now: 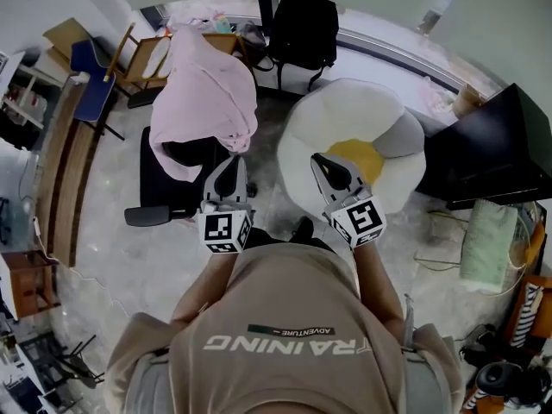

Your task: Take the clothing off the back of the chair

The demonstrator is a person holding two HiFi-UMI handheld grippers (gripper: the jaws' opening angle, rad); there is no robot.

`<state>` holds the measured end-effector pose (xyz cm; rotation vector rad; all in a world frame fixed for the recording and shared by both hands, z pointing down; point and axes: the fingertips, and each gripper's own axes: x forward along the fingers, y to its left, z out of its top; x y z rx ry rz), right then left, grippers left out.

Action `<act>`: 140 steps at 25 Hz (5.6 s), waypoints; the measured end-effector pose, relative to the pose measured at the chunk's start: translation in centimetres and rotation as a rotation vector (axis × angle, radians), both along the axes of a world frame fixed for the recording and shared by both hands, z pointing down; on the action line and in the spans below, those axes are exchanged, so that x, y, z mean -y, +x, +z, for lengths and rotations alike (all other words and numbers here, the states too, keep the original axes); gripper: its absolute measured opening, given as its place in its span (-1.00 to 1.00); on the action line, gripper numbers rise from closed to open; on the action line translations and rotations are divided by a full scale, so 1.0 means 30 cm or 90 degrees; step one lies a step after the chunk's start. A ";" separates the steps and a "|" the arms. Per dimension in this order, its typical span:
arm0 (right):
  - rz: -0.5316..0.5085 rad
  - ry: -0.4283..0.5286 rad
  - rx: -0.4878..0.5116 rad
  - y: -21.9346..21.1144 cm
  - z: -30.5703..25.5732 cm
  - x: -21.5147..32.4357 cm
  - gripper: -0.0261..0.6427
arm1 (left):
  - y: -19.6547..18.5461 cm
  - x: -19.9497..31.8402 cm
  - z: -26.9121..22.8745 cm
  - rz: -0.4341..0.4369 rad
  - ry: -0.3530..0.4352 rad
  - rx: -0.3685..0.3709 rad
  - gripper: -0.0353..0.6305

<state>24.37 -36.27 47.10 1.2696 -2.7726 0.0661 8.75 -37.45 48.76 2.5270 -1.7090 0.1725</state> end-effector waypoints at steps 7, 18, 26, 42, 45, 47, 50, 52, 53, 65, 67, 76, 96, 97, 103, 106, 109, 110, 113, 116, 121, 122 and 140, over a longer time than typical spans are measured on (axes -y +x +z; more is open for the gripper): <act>-0.037 -0.027 0.017 0.031 0.035 0.041 -0.81 | 0.007 0.028 0.030 -0.056 -0.028 0.002 -0.85; -0.089 -0.028 0.002 -0.013 0.020 0.086 -0.81 | -0.032 0.068 0.155 -0.136 -0.072 -0.072 0.03; -0.094 -0.022 -0.011 -0.033 0.009 0.099 -0.81 | -0.068 0.170 0.171 -0.156 -0.061 -0.076 0.09; -0.037 -0.022 -0.026 0.024 0.027 0.198 -0.81 | -0.071 0.472 0.137 -0.207 0.002 -0.085 0.09; -0.028 -0.023 -0.024 0.028 0.024 0.228 -0.81 | -0.067 0.487 0.128 -0.199 -0.004 -0.119 0.09; -0.024 -0.022 -0.021 0.023 0.021 0.245 -0.81 | -0.063 0.498 0.125 -0.188 -0.018 -0.137 0.09; -0.017 -0.024 -0.013 0.017 0.019 0.263 -0.81 | -0.070 0.511 0.126 -0.199 -0.033 -0.150 0.09; -0.020 -0.021 -0.016 0.011 0.017 0.266 -0.81 | -0.095 0.511 0.127 -0.220 -0.038 -0.164 -0.05; -0.022 -0.020 -0.017 0.009 0.017 0.267 -0.81 | -0.105 0.510 0.129 -0.226 -0.039 -0.169 -0.22; -0.018 -0.040 -0.012 0.046 0.050 0.233 -0.81 | -0.012 0.471 0.034 -0.105 0.016 -0.134 -0.61; -0.019 -0.042 -0.010 0.053 0.056 0.220 -0.81 | 0.020 0.456 0.001 -0.085 0.038 -0.115 -0.61; -0.033 -0.052 0.004 0.094 0.071 0.154 -0.81 | 0.043 0.356 -0.113 -0.072 0.103 -0.078 -0.61; 0.025 -0.047 0.026 -0.154 0.090 -0.120 -0.81 | -0.228 -0.005 -0.365 0.029 0.221 -0.195 -0.63; 0.035 -0.049 0.026 -0.184 0.088 -0.145 -0.81 | -0.255 -0.027 -0.371 0.044 0.221 -0.202 -0.63; 0.095 -0.065 0.032 -0.376 0.106 -0.320 -0.81 | -0.404 -0.174 -0.385 0.133 0.217 -0.235 -0.63; 0.129 -0.070 0.036 -0.423 0.110 -0.399 -0.81 | -0.447 -0.215 -0.380 0.159 0.204 -0.247 -0.63; 0.146 -0.074 0.030 -0.444 0.115 -0.468 -0.81 | -0.483 -0.260 -0.368 0.170 0.197 -0.246 -0.63; 0.149 -0.075 0.029 -0.450 0.118 -0.489 -0.81 | -0.495 -0.279 -0.358 0.171 0.194 -0.241 -0.63; 0.148 -0.063 0.028 -0.456 0.100 -0.538 -0.81 | -0.518 -0.338 -0.333 0.165 0.183 -0.228 -0.63; 0.140 -0.043 0.025 -0.456 0.070 -0.581 -0.81 | -0.530 -0.409 -0.325 0.157 0.174 -0.215 -0.63; 0.115 -0.031 0.032 -0.483 0.054 -0.696 -0.81 | -0.553 -0.572 -0.331 0.141 0.167 -0.194 -0.63; 0.107 -0.032 0.037 -0.493 0.054 -0.727 -0.81 | -0.561 -0.611 -0.336 0.137 0.167 -0.188 -0.63; 0.102 -0.013 0.021 -0.742 0.029 -0.999 -0.81 | -0.795 -0.961 -0.272 0.156 0.142 -0.181 -0.63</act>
